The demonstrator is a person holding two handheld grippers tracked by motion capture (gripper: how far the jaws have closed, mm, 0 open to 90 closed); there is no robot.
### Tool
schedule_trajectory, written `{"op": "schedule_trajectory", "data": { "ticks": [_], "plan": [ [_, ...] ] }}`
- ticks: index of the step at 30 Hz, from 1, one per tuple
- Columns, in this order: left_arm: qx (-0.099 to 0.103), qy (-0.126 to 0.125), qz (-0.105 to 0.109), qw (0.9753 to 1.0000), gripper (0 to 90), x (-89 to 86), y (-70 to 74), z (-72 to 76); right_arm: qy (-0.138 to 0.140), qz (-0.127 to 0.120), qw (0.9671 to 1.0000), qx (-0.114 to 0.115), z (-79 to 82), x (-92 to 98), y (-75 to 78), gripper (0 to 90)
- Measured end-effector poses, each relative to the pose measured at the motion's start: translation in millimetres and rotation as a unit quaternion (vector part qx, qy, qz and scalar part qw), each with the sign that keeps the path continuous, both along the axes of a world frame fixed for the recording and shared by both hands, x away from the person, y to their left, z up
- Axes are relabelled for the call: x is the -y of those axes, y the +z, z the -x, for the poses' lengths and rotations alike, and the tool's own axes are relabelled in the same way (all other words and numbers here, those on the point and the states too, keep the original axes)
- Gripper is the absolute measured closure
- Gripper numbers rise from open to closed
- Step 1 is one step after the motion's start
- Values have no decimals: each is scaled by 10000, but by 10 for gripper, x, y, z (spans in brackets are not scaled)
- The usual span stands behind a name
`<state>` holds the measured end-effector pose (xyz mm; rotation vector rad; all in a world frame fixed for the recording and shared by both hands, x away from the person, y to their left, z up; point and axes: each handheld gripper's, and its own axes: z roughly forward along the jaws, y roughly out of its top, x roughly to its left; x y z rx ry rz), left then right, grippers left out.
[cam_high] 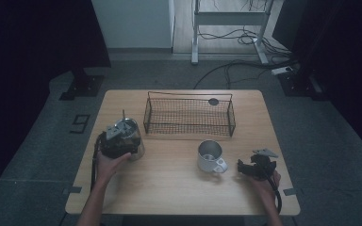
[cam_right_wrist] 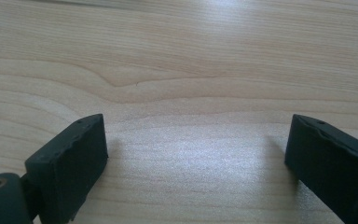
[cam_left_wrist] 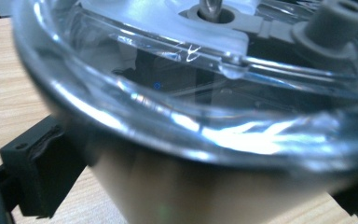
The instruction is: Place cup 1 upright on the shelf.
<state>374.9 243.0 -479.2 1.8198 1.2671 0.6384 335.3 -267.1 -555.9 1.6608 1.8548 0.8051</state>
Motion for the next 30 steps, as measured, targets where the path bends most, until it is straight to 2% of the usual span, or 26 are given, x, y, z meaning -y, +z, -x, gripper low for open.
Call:
{"op": "schedule_trajectory", "data": {
  "ticks": [10,22,30],
  "plan": [
    [62,56,25,10000,21,50,-55,-85,-9,-4,10000,-2,1,0,1,58],
    [134,15,-20,9999,36,47,-59,-87,-32,-11,10000,9,2,1,1,64],
    [173,92,24,9998,38,28,-40,-80,-49,-15,10000,24,3,4,0,73]
  ]
}}
